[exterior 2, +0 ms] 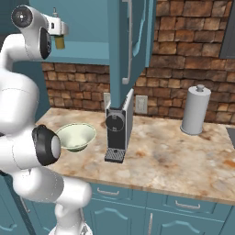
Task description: Retrieve the bottle and the shaker from the cabinet and place them next to the mixing bowl on the counter. Then add garlic from the fridge to the mixing bowl.
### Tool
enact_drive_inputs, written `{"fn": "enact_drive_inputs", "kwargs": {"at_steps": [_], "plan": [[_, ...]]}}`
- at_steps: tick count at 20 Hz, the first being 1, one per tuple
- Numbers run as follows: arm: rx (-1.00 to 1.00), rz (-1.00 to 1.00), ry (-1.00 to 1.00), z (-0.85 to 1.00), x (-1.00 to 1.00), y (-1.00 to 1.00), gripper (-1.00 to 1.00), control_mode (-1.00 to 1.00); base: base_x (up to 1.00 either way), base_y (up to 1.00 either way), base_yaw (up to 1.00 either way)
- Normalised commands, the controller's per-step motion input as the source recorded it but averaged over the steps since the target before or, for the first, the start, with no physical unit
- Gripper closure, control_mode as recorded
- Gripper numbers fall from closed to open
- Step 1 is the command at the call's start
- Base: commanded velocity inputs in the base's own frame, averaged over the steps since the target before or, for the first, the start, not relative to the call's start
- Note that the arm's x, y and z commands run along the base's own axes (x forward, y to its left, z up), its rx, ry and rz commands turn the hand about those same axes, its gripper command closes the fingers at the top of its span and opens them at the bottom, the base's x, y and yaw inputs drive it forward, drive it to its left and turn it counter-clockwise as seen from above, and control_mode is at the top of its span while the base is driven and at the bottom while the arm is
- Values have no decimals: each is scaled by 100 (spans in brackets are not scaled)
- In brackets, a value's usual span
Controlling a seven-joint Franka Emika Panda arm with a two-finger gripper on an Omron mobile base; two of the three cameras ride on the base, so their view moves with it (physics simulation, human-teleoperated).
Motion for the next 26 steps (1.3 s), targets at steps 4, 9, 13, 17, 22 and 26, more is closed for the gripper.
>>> {"fn": "enact_drive_inputs", "kwargs": {"at_steps": [4, 9, 13, 17, 22, 26], "plan": [[0, 0, 0, 0, 11, 9, -100, -100, 0, 0, 0], [0, 0, -1, 0, 28, 2, -100, -100, 0, 0, 0], [0, 0, -3, 0, 21, 0, -100, -100, 0, 0, 0], [0, 0, -5, -2, 12, 2, -100, -100, 0, 0, 0], [0, 0, -5, -8, 8, 6, -100, -100, 0, 0, 0], [0, 0, 0, -1, 8, 7, -100, -100, 0, 0, 0]]}}
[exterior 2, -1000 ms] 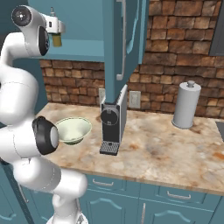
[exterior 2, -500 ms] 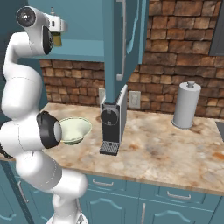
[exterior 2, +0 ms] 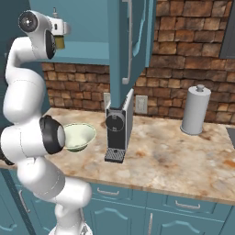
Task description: Retrieve the bottle and the shaker from the cabinet and place them next to the mixing bowl on the counter. Then add garlic from the fridge to the mixing bowl.
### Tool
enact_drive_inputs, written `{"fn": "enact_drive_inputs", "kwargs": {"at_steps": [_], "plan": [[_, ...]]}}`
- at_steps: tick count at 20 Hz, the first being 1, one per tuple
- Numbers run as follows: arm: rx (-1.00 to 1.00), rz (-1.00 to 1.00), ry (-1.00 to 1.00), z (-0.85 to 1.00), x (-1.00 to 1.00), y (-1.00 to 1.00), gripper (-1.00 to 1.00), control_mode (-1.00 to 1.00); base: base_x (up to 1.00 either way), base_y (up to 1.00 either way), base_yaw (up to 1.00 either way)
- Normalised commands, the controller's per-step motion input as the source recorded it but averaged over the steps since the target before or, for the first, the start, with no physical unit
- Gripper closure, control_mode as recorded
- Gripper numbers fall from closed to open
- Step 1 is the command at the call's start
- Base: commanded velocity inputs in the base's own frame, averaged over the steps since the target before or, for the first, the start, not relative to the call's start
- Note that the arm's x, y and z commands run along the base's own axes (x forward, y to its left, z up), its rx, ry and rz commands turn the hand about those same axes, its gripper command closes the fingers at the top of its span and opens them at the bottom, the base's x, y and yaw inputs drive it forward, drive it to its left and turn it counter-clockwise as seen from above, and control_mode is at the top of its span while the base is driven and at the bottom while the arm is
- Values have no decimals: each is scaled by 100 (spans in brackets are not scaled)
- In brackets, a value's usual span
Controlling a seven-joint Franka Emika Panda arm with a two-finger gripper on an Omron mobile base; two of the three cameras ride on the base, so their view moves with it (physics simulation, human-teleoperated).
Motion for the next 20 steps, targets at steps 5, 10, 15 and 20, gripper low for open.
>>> {"fn": "enact_drive_inputs", "kwargs": {"at_steps": [5, 10, 15, 20], "plan": [[0, 0, -2, -3, 13, 11, -100, -100, 0, 0, 0], [0, 0, 0, 0, 19, 7, -100, -100, 0, 0, 0], [0, 0, 0, 0, 26, 0, -100, -100, 0, 0, 0], [0, 0, 0, 0, 31, 1, -100, -100, 0, 0, 0]]}}
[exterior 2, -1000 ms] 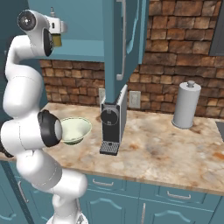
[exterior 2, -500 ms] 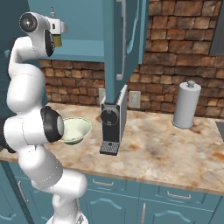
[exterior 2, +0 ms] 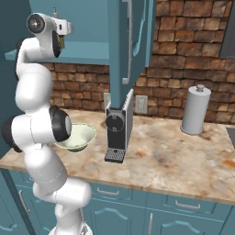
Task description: Retrieve the bottle and the shaker from the cabinet and place them next to the mixing bowl on the counter. Then add garlic from the fridge to the mixing bowl.
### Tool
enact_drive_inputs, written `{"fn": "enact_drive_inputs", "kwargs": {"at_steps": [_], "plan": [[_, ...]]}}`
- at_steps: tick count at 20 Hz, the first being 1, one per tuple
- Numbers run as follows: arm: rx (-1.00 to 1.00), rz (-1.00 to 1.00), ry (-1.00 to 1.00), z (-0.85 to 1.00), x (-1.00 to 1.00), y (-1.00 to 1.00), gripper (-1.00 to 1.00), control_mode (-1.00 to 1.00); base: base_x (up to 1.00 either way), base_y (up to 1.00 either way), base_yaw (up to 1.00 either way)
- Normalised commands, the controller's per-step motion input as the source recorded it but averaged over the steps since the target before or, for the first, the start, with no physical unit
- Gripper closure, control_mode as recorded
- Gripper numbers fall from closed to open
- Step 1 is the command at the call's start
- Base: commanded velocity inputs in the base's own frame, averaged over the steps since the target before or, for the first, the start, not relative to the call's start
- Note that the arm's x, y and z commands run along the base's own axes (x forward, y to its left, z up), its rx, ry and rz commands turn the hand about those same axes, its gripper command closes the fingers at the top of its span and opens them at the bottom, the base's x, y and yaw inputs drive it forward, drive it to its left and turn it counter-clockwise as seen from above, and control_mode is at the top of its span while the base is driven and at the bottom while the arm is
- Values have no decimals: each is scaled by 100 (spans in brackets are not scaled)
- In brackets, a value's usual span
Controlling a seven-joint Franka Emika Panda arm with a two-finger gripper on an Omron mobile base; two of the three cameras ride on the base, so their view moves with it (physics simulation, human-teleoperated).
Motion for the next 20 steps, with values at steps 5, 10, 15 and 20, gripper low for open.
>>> {"fn": "enact_drive_inputs", "kwargs": {"at_steps": [5, 10, 15, 20], "plan": [[0, 0, 0, 0, 14, 11, -100, -100, 0, 0, 0], [0, 0, 0, 0, 14, 15, -100, -100, 0, 0, 0], [0, 0, 0, 0, 20, 3, -100, -100, 0, 0, 0], [0, 0, 2, 0, 13, 6, -100, -100, 0, 0, 0]]}}
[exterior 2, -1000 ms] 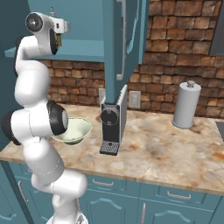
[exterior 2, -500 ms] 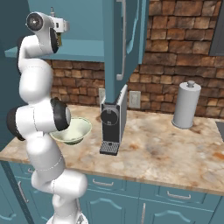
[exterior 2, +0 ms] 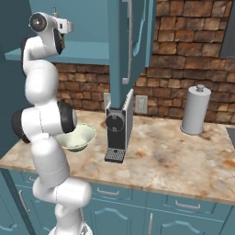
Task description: Retrieve the bottle and the shaker from the cabinet and place them next to the mixing bowl on the counter. Then add garlic from the fridge to the mixing bowl.
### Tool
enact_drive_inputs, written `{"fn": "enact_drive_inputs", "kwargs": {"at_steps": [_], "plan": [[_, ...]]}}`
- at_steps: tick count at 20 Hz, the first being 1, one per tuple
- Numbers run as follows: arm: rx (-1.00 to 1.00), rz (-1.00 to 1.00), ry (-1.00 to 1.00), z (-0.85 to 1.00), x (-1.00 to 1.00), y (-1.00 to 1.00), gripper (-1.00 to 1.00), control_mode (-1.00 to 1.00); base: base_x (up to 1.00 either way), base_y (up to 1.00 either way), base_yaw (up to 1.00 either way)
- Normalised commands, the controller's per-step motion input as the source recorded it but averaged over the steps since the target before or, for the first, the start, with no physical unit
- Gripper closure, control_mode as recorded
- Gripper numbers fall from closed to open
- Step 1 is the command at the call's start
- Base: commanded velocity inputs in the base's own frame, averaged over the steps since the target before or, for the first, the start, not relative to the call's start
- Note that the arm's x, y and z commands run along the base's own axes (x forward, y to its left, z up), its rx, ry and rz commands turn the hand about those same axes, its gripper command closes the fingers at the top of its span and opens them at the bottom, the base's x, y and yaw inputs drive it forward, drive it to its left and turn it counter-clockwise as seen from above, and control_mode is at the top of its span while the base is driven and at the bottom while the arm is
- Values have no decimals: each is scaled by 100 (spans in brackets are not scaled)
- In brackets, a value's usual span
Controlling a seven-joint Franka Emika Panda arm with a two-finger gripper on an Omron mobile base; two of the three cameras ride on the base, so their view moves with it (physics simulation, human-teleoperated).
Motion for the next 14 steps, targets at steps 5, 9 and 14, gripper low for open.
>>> {"fn": "enact_drive_inputs", "kwargs": {"at_steps": [5, 9, 14], "plan": [[0, 0, 5, 0, 9, 11, -100, -100, 0, 0, 0], [0, 0, 4, 0, 12, 7, -100, -100, 0, 0, 0], [0, 0, 0, 0, 4, 1, -100, -100, 0, 0, 0]]}}
